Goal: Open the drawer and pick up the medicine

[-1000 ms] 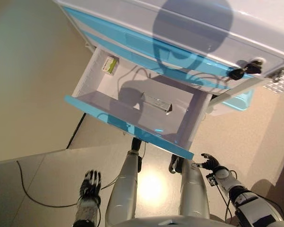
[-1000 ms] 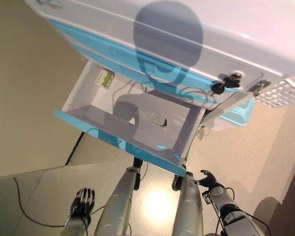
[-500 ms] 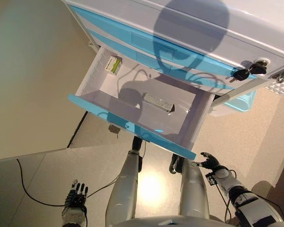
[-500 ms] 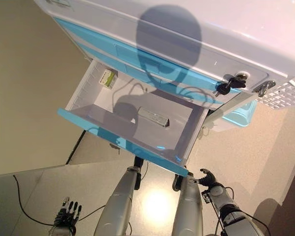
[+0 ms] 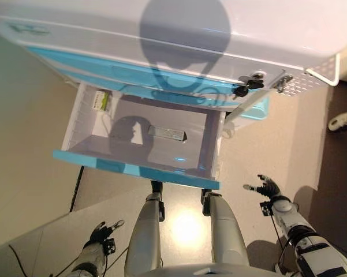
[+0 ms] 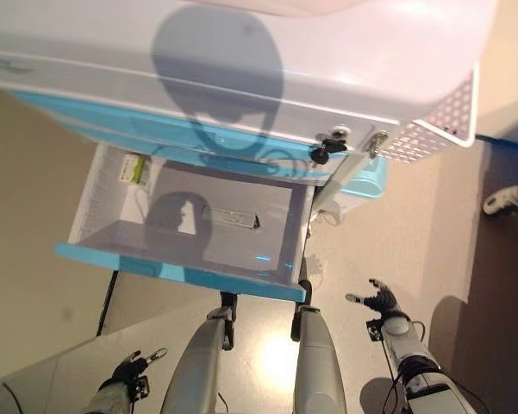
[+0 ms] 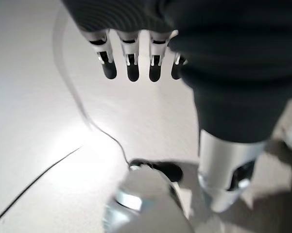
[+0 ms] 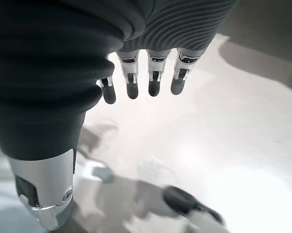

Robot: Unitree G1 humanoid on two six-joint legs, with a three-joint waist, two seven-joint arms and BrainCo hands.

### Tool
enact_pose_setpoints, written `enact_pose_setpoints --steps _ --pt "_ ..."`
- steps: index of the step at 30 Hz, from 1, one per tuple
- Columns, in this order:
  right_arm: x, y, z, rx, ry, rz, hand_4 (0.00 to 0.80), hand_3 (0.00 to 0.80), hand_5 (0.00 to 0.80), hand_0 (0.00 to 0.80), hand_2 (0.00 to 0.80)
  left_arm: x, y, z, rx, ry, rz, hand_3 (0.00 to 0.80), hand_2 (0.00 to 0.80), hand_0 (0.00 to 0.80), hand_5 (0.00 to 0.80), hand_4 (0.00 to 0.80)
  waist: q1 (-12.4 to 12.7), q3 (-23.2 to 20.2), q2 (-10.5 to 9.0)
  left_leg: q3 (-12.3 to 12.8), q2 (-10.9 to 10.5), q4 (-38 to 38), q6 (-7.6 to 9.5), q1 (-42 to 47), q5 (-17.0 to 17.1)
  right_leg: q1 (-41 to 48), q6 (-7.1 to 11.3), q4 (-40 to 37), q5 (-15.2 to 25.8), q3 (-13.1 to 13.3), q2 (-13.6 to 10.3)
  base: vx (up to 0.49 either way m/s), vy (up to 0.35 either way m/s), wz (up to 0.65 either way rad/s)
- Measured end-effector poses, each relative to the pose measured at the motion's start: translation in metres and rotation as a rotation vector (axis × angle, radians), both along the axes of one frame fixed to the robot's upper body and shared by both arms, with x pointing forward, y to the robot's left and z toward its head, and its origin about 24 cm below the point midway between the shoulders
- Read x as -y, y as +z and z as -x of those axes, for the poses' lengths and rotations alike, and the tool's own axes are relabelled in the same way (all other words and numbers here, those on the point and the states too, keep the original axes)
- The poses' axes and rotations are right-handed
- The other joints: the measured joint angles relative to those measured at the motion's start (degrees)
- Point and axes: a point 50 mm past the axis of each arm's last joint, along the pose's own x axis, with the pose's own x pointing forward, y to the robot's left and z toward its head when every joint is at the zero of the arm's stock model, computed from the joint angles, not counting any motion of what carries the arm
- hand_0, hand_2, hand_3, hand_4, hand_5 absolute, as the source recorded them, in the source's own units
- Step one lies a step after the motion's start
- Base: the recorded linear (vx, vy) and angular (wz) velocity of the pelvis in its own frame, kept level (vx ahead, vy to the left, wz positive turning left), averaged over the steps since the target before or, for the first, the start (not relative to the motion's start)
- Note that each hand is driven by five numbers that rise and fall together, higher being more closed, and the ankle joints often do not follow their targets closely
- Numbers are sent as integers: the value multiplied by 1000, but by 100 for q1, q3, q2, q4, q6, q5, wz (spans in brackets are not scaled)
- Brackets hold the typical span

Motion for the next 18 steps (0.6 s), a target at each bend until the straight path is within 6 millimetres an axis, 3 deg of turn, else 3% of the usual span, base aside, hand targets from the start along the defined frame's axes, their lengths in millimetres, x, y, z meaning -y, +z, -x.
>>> enact_pose_setpoints --steps 4,8,10,11,12,16,18 --pt "-4 34 -6 150 108 -27 0 0 0 0 0 0 2 -3 10 -18 -8 0 0 0 0 0 -167 19 -152 235 -23 -147 87 440 -92 432 95 -539 286 156 10 25 74 -42" --pt "-9 67 1 266 245 -98 0 0 0 0 0 -4 3 -2 12 -24 -19 0 0 0 0 0 -206 -12 -350 506 10 -342 129 748 -86 715 167 -1003 545 306 44 44 65 -38" --pt "-13 96 10 310 388 -128 0 0 0 0 0 -5 3 0 1 -22 -12 0 0 0 0 0 -304 -16 -407 627 16 -460 133 913 -83 928 189 -1341 732 343 59 42 63 -36" --pt "-18 122 19 323 540 -149 0 0 0 0 0 -7 1 6 -11 -24 -8 0 0 0 0 0 -305 -32 -454 732 27 -562 164 1053 -64 1083 221 -1586 864 390 45 25 30 -37" --pt "-20 131 19 340 590 -162 0 0 0 0 0 -11 0 11 -25 -23 -14 0 0 0 0 0 -359 -90 -554 781 41 -606 158 1121 -69 1109 217 -1628 888 391 33 43 45 -43" --pt "-22 154 26 172 802 -255 0 0 0 0 0 -19 2 15 -46 -62 -40 0 0 0 0 0 -391 -299 -845 887 62 -729 133 1317 -84 1363 192 -2004 1066 363 48 19 30 -20" --pt "-31 162 24 43 909 -274 0 0 0 0 0 -17 2 13 -44 -74 -32 0 0 0 0 0 -334 -333 -848 877 66 -723 135 1349 -79 1423 195 -2050 1089 355 48 1 29 3"
